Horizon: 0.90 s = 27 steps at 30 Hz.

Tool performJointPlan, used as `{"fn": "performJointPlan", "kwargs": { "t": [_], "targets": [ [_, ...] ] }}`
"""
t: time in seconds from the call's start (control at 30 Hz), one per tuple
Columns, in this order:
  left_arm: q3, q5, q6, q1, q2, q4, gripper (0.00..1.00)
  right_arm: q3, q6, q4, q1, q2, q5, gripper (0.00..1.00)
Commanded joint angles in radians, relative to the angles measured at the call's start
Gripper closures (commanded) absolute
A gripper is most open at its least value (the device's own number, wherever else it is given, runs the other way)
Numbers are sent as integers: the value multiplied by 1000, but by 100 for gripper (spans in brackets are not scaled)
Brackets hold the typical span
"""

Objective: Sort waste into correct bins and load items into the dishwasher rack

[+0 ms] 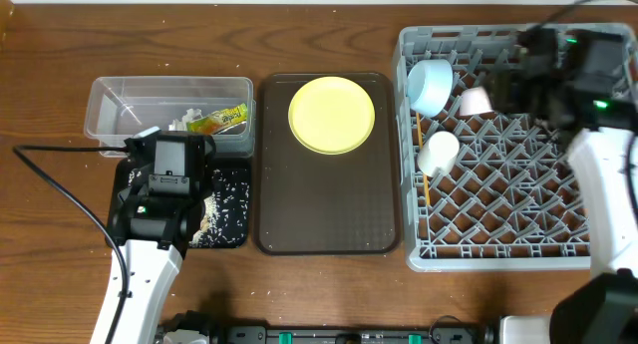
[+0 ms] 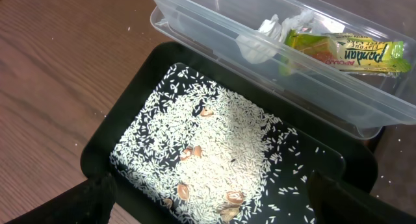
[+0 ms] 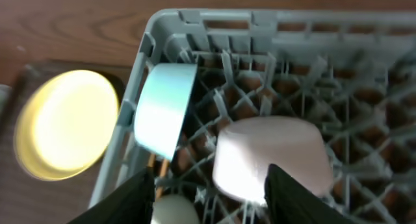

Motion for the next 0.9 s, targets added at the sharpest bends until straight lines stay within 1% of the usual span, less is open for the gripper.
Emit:
{"fn": "performJointPlan", "kwargs": {
  "t": [0.0, 0.1, 0.2, 0.27, 0.37, 0.47, 0.53, 0.63, 0.7, 0.77, 0.87],
  "targets": [
    [16, -17, 3, 5, 0, -2, 4, 11, -46, 44, 49, 68, 213, 44],
    [16, -16, 3, 5, 0, -2, 4, 11, -46, 96, 61, 126, 270, 41],
    [16, -16, 3, 5, 0, -2, 4, 11, -46, 122, 55, 179, 274, 41],
    [16, -16, 3, 5, 0, -2, 4, 11, -46, 117, 50, 202, 275, 43],
    [16, -17, 3, 5, 0, -2, 4, 11, -45, 72, 40, 212, 275, 50],
    [16, -16, 3, 5, 0, -2, 4, 11, -42, 8, 34, 196, 276, 58],
    [16, -16, 3, 5, 0, -2, 4, 11, -42, -38, 33, 180, 277, 61],
    [16, -16, 3, 5, 0, -2, 4, 11, -31, -87, 32, 154, 292, 60],
    [16, -16, 3, 5, 0, -2, 4, 11, -25, -95, 34, 130, 292, 61],
    [16, -17, 3, 5, 0, -2, 4, 15, -6, -95, 43, 94, 289, 59],
    [16, -17, 3, 5, 0, -2, 4, 29, -4, -93, 78, 19, 211, 56]
  ]
}}
